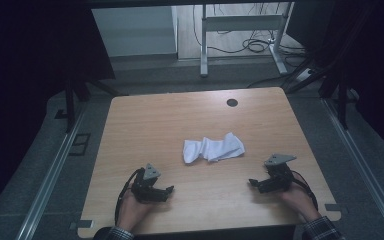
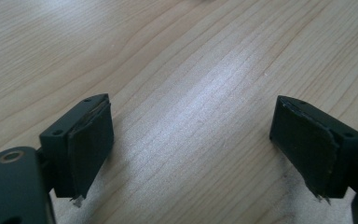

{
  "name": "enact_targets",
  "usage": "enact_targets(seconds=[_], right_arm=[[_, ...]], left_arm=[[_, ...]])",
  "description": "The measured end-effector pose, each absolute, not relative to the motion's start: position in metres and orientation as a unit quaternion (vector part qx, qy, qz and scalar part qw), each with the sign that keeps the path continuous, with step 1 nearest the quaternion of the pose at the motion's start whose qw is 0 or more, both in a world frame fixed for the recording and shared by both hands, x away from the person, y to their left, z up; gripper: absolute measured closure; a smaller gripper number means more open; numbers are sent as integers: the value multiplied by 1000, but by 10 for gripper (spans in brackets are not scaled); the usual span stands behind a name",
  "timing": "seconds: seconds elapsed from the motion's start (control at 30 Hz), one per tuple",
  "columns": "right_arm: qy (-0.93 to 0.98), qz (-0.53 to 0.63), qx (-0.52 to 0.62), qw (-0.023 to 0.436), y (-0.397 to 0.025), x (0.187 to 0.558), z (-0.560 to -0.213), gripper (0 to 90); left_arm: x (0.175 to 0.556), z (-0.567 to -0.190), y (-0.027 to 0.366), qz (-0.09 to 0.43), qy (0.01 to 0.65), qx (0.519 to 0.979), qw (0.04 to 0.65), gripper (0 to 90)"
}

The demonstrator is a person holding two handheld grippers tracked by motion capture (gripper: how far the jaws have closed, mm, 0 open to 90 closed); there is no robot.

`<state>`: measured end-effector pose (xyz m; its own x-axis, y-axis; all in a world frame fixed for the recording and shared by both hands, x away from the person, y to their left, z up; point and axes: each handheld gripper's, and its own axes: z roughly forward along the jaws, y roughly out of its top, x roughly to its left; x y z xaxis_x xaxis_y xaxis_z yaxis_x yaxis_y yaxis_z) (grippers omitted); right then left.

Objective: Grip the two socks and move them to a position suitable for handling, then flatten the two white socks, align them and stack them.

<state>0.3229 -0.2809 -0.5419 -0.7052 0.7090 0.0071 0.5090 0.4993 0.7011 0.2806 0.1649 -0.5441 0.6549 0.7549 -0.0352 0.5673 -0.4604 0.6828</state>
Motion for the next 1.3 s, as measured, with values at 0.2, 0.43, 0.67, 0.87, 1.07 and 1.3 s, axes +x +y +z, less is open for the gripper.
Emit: enact_targets(seconds=[0.2, 0.43, 0.67, 0.87, 1.07, 1.3], right_arm=[[859, 345, 351, 138, -282, 323, -541, 42], [863, 335, 355, 135, -281, 323, -538, 63], [863, 330, 356, 135, -280, 323, -536, 110], [864, 325, 361, 132, -278, 324, -533, 164], [862, 322, 370, 126, -277, 325, -529, 222], [851, 332, 388, 125, -277, 329, -519, 248]], left_arm=[[281, -544, 164, 137, 389, 846, 339, 114], [281, -544, 164, 136, 389, 846, 339, 110], [281, -544, 164, 136, 390, 846, 339, 110], [281, -544, 164, 137, 390, 845, 339, 110], [282, -544, 164, 137, 389, 846, 338, 110], [281, -544, 164, 137, 390, 845, 338, 110]])
